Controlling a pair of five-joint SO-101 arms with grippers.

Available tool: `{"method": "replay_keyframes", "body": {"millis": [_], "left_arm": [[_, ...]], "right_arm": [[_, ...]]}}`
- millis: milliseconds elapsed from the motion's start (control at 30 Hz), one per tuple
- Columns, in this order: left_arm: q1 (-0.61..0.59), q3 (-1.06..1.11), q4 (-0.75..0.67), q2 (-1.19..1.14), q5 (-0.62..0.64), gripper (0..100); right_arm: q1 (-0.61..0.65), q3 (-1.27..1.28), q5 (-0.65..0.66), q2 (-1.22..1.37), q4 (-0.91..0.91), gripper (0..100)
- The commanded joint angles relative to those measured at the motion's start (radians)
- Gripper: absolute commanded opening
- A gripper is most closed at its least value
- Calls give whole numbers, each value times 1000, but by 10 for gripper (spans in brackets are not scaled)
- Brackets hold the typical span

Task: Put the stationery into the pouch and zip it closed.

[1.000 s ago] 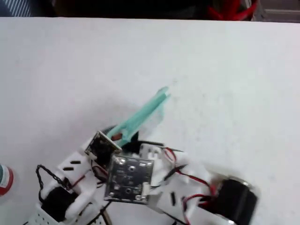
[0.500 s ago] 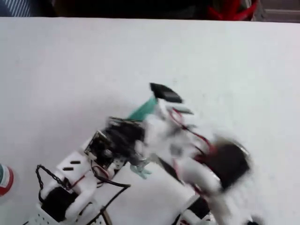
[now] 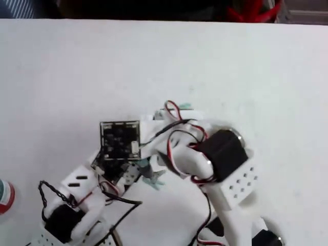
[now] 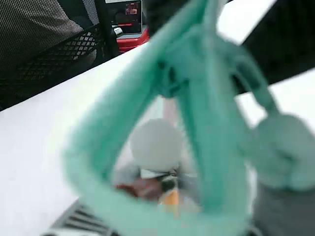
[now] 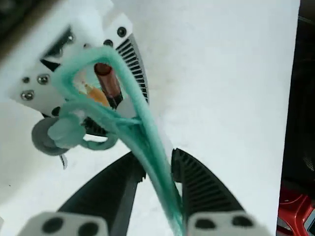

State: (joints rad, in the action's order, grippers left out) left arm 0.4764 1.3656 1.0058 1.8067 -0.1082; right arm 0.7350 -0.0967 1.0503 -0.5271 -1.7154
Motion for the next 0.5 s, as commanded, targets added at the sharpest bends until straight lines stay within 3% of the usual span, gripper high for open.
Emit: {"method": "replay_keyframes", "body": {"millis": [0, 100, 300, 467], "left_arm": [[-130, -127, 48, 10, 206, 245], [-203, -238, 132, 10, 157, 255], [-217, -379, 316, 10, 3, 256], [-315, -471, 387, 10, -114, 256]], "right_arm": [[-47, -37, -54, -42, 4, 21], [-53, -37, -160, -22, 4, 21], [-50, -38, -368, -10, 27, 21], [-53, -26, -445, -15, 76, 21]]}}
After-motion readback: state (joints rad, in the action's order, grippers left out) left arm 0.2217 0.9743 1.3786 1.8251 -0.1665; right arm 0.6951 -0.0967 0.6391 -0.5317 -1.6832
